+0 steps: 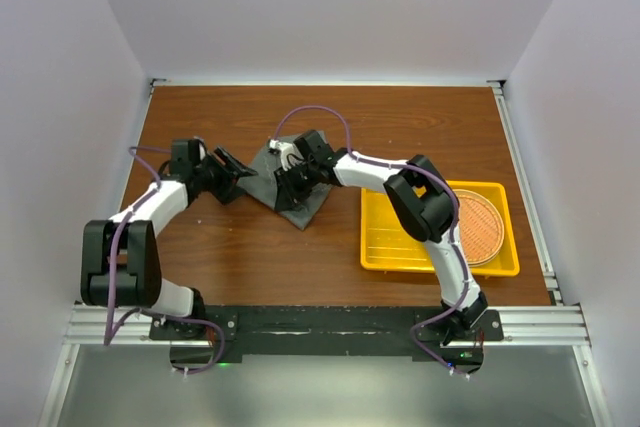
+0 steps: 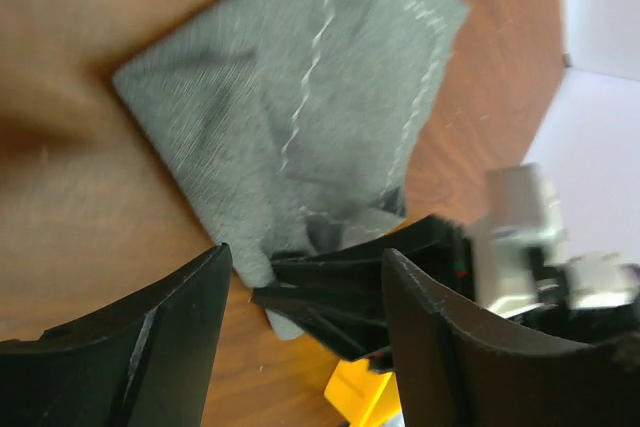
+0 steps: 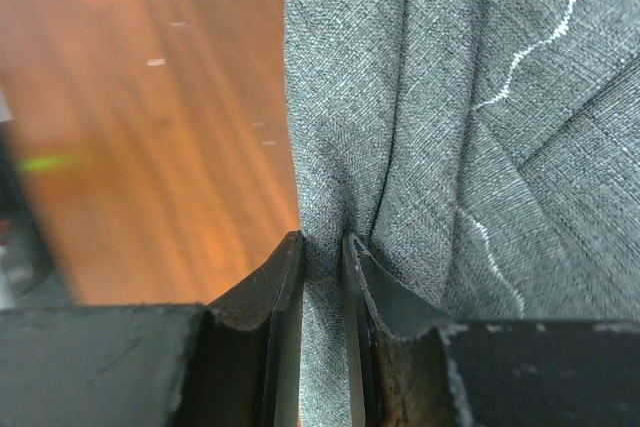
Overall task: Fold the napkin, place the utensils inside, and roll it up
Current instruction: Roll the napkin with the utensil
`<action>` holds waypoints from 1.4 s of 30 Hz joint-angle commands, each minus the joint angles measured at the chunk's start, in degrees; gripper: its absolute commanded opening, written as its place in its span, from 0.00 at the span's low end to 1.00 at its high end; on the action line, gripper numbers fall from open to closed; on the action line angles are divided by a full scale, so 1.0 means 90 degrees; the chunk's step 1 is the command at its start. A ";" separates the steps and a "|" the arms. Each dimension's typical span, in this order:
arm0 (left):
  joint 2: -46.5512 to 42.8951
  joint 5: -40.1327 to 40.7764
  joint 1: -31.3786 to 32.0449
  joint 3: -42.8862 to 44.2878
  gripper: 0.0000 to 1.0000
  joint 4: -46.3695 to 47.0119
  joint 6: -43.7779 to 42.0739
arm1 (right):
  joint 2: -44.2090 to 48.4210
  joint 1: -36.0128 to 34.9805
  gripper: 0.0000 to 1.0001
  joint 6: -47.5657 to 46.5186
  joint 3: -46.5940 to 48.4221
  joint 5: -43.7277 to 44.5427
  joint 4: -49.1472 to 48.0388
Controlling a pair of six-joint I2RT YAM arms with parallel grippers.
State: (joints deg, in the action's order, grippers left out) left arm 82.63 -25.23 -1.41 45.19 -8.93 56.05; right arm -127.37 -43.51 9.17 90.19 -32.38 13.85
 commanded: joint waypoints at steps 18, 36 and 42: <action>0.0116 0.1350 0.0782 0.0116 0.72 -0.2299 0.1769 | -0.1141 0.0088 0.06 0.0573 -0.0100 -0.1432 0.0766; 0.0994 0.1182 0.0908 -0.0860 0.36 -0.0444 0.2503 | -0.1121 0.0088 0.06 0.0700 0.0057 -0.1471 0.0766; 0.0917 0.1368 0.0899 -0.0764 0.00 -0.0911 0.2201 | -0.0936 0.0078 0.09 0.0310 0.0417 -0.1061 0.1506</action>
State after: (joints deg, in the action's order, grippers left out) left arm 89.54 -18.28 6.35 38.72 -14.13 77.62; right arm -133.56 -41.85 16.60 93.49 -51.66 16.19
